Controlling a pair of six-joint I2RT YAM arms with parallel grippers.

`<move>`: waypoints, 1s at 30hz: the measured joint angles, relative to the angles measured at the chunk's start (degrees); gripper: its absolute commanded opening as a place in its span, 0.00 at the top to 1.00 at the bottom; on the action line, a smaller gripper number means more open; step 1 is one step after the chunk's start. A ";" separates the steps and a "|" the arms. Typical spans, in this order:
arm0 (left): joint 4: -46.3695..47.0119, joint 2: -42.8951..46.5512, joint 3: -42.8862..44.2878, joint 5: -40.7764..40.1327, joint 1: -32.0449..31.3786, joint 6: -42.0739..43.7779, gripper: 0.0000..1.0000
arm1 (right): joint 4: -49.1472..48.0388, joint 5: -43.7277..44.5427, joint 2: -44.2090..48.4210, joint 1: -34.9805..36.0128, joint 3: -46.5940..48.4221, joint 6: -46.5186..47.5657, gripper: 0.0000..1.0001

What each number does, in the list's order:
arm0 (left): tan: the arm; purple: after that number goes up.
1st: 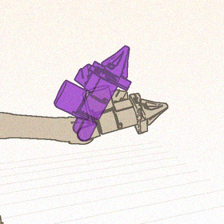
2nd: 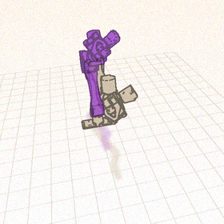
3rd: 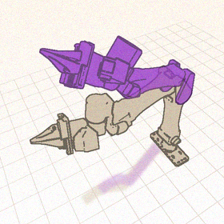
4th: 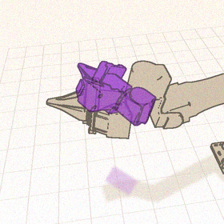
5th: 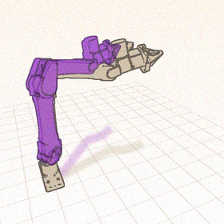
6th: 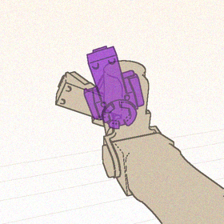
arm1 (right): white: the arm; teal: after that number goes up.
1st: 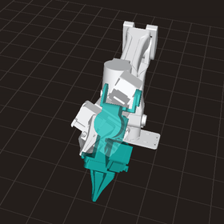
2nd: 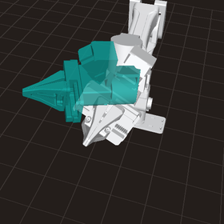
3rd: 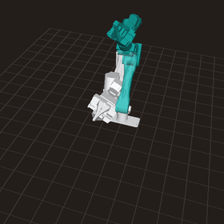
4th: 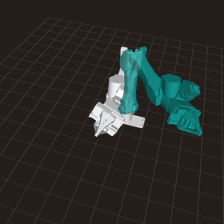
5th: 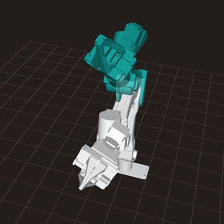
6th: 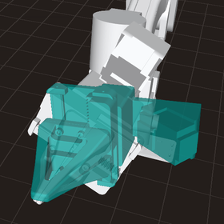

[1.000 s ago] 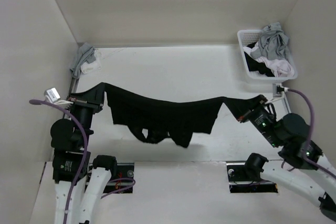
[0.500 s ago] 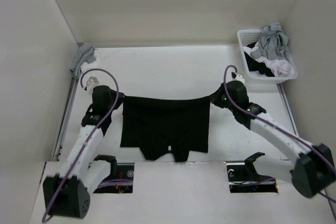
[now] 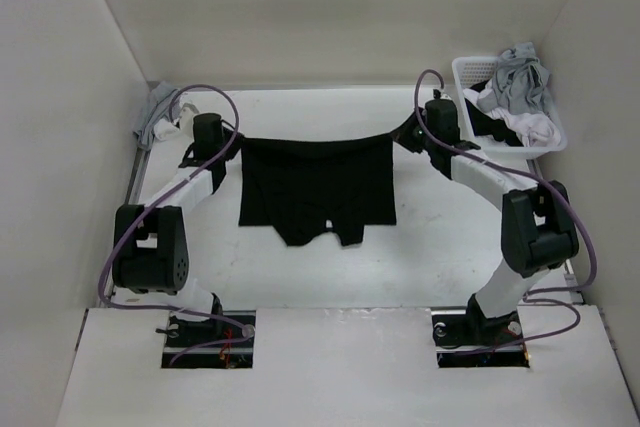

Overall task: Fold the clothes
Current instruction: Fold the tank top

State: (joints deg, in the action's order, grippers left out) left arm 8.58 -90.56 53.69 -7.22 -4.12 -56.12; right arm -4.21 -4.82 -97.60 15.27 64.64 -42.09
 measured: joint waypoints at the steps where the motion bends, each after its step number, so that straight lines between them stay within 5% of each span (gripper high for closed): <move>1: 0.70 0.59 0.00 0.11 0.00 -0.11 0.99 | -0.15 -0.11 0.63 -0.11 -0.04 0.11 0.99; 15: 2.97 23.87 -23.32 3.50 1.14 -3.34 0.98 | -3.19 1.38 22.49 4.98 -25.20 -0.37 0.97; 23: 1.51 35.34 -34.12 6.75 4.35 -2.78 0.94 | -4.28 4.96 27.23 11.58 -36.24 -2.16 0.95; 30: -3.13 39.30 -40.89 8.41 10.38 -2.08 0.64 | -4.09 6.91 25.07 12.11 -41.94 -4.90 0.45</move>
State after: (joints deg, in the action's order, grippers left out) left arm 5.45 -51.27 12.80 1.19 6.26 -58.19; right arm -8.29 2.09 -72.53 27.38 22.70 -46.98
